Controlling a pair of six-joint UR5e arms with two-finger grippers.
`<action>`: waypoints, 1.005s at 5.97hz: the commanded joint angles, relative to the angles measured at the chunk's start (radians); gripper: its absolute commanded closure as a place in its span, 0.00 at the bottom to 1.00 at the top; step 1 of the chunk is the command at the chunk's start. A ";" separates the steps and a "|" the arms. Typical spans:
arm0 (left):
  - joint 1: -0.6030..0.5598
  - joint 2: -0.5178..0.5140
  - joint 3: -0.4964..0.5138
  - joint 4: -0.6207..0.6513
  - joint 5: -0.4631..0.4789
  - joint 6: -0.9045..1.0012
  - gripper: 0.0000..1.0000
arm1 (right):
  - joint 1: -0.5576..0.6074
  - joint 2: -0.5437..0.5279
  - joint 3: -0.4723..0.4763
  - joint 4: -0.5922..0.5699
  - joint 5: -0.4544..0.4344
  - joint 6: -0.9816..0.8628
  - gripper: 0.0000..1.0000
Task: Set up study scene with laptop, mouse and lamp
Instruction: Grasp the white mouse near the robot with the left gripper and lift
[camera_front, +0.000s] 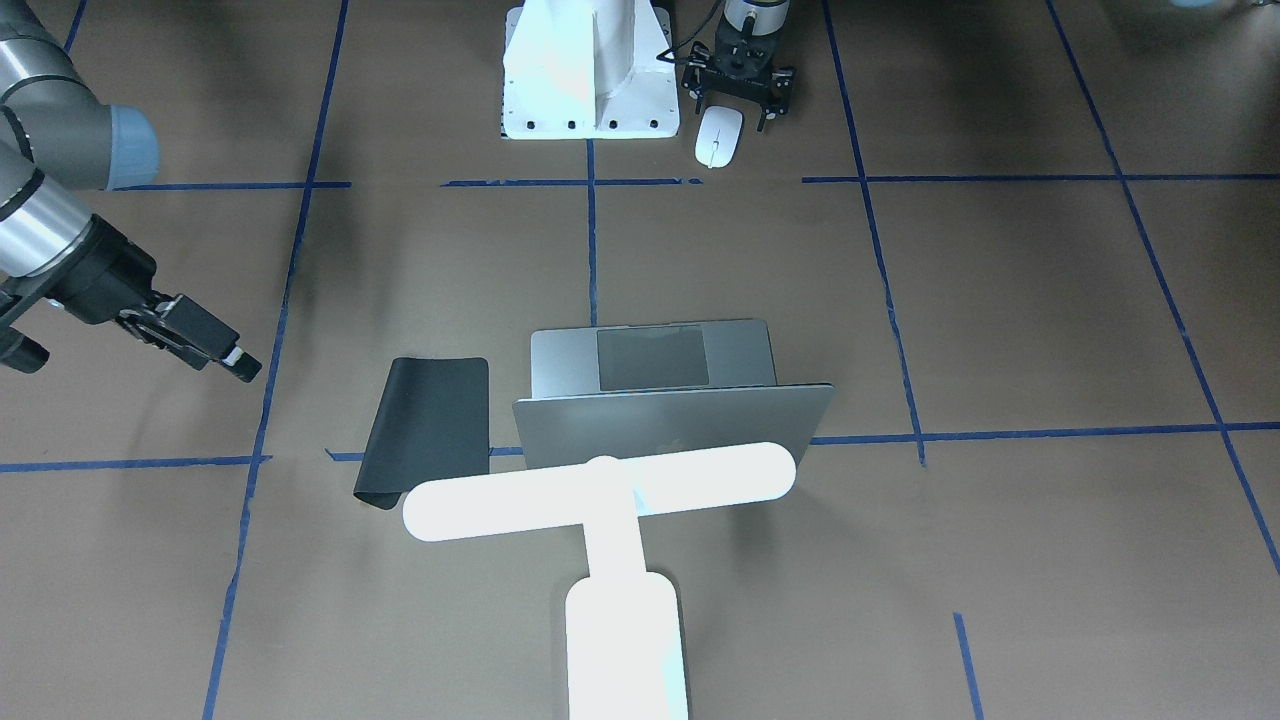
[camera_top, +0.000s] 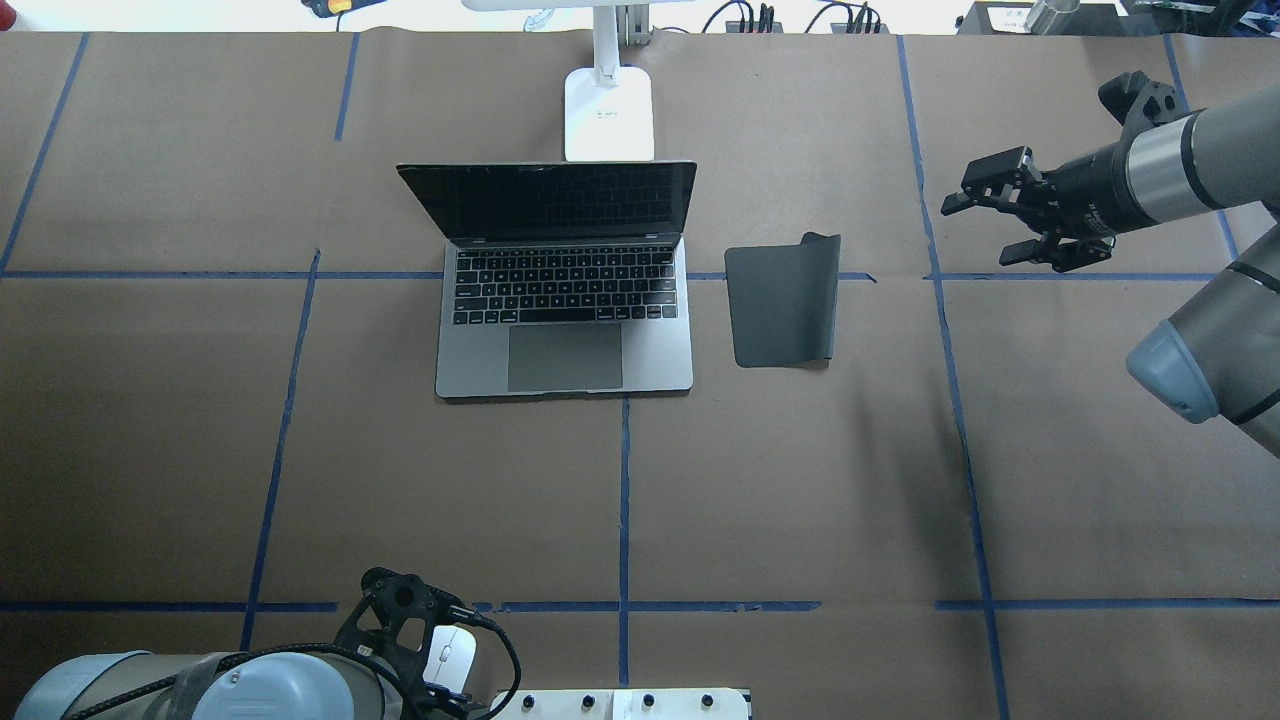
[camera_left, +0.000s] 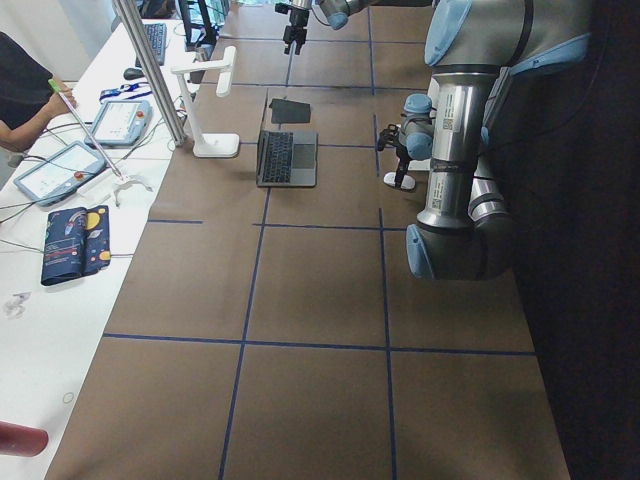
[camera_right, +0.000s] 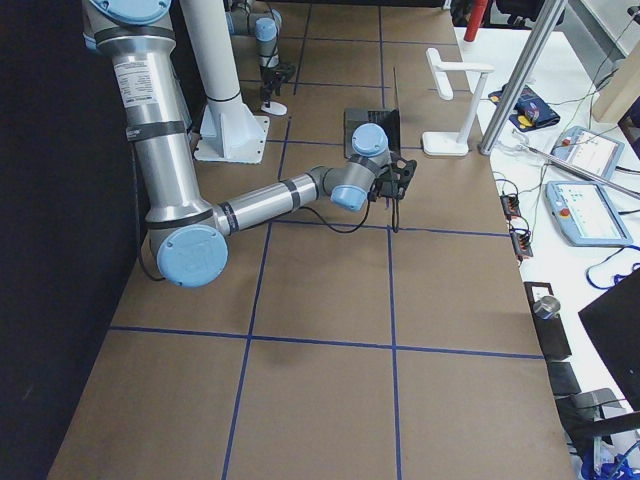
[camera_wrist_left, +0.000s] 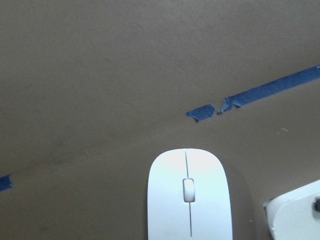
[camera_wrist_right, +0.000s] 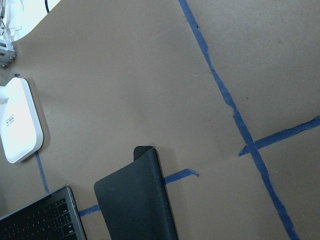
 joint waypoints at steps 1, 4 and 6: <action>0.003 -0.010 0.024 -0.001 0.000 0.001 0.00 | 0.001 -0.008 0.005 0.000 0.002 -0.001 0.00; 0.005 -0.016 0.039 -0.001 0.000 0.001 0.01 | 0.001 -0.023 0.025 0.000 0.002 -0.001 0.00; 0.005 -0.051 0.065 0.001 0.000 0.001 0.02 | -0.001 -0.023 0.024 0.000 0.002 -0.001 0.00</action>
